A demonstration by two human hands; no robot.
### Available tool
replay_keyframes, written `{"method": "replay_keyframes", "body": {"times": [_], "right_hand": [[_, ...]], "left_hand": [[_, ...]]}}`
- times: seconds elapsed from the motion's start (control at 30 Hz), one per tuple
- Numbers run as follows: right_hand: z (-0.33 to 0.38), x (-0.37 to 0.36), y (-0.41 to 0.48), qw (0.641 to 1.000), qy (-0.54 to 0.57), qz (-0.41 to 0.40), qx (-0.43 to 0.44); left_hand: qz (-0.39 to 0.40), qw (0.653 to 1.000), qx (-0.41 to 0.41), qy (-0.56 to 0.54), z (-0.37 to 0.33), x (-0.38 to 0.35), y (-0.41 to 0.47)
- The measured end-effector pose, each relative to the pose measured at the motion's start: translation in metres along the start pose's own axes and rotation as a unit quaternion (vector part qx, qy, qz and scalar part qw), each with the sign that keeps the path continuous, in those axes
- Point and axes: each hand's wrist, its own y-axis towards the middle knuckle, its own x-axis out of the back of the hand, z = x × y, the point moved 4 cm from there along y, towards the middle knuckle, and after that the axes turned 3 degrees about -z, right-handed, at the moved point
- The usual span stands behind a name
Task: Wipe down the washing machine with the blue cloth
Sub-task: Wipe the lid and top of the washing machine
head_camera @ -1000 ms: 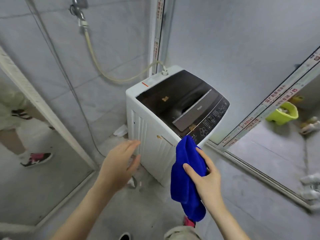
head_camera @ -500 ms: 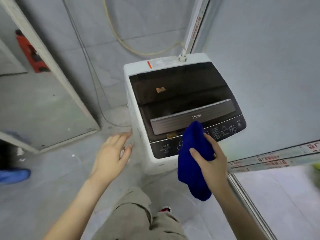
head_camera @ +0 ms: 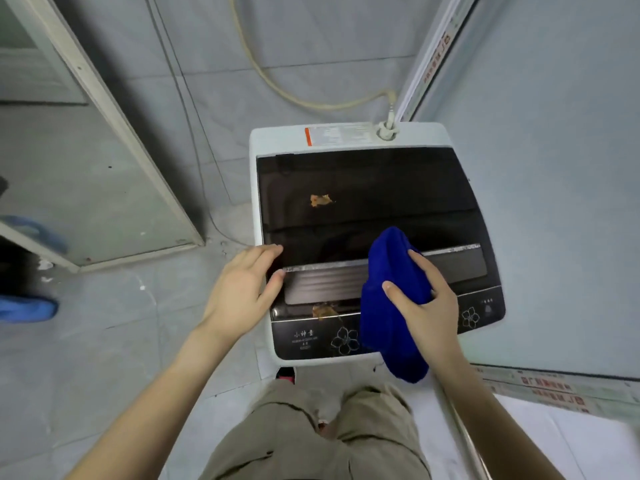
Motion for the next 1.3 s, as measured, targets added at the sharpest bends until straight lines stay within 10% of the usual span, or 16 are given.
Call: {"method": "replay_keyframes", "body": {"times": [0.3,0.57,0.93,1.13,1.3], "right_hand": [[0.021,0.003,0.108,0.971,-0.069,0.175,0.146],[0.021,0.007,0.191,0.817,-0.181,0.452,0.309],[-0.017,-0.056,0.186,0.714,-0.41,0.24,0.514],[-0.012,-0.067,0.148,0.688,-0.29,0.383,0.543],[-0.006,-0.031,0.148,0.746,-0.221,0.417,0.47]], "left_hand": [[-0.11,0.987,0.116,0.016,-0.021,-0.008,0.023],[-0.202,0.932,0.295,0.051,-0.085,-0.072,-0.036],[-0.27,0.873,0.404,0.043,-0.138,-0.147,-0.078],[-0.271,0.852,0.445,0.049,-0.122,-0.166,-0.113],[-0.262,0.867,0.422,0.046,-0.096,-0.161,-0.121]]}}
